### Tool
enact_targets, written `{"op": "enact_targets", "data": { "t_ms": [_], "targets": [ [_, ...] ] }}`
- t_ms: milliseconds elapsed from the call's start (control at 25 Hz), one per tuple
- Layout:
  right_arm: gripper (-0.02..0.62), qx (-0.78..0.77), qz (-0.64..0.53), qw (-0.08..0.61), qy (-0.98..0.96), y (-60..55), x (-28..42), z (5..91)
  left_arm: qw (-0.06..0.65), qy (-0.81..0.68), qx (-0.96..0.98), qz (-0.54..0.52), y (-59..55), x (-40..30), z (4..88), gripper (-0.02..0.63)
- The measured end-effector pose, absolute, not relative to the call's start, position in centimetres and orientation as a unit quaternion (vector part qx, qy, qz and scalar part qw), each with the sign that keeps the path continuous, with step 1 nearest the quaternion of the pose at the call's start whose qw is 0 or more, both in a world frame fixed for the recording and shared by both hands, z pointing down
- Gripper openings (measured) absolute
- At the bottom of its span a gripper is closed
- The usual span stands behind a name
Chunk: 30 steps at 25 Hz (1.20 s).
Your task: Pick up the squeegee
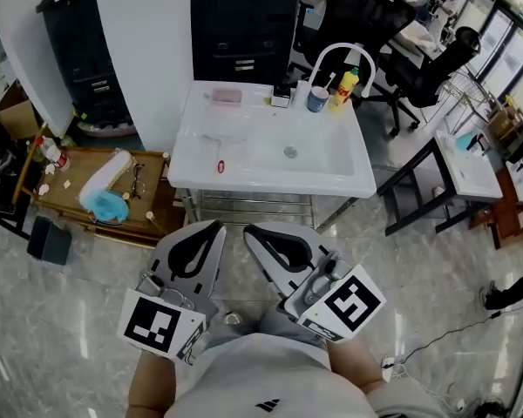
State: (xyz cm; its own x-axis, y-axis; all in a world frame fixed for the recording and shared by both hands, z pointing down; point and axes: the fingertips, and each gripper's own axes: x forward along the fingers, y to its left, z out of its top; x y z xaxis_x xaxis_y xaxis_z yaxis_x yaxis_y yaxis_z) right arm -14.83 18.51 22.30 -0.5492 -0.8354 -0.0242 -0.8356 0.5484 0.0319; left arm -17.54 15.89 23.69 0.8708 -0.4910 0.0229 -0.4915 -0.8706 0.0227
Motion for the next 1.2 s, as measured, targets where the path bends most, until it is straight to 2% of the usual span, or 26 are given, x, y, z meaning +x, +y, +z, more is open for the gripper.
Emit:
{"op": "enact_targets", "data": {
  "t_ms": [520, 1200],
  "targets": [
    [0.011, -0.481, 0.014, -0.003, 0.876, 15.8, -11.2, 23.3, 0.018, -0.258, 0.966, 0.015, 12.9, -14.2, 24.8, 0.014],
    [0.011, -0.419, -0.005, -0.006, 0.908, 5.1, -4.4, 24.2, 0.033, -0.333, 0.942, 0.038, 3.3, -8.2, 25.9, 0.015]
  ]
}}
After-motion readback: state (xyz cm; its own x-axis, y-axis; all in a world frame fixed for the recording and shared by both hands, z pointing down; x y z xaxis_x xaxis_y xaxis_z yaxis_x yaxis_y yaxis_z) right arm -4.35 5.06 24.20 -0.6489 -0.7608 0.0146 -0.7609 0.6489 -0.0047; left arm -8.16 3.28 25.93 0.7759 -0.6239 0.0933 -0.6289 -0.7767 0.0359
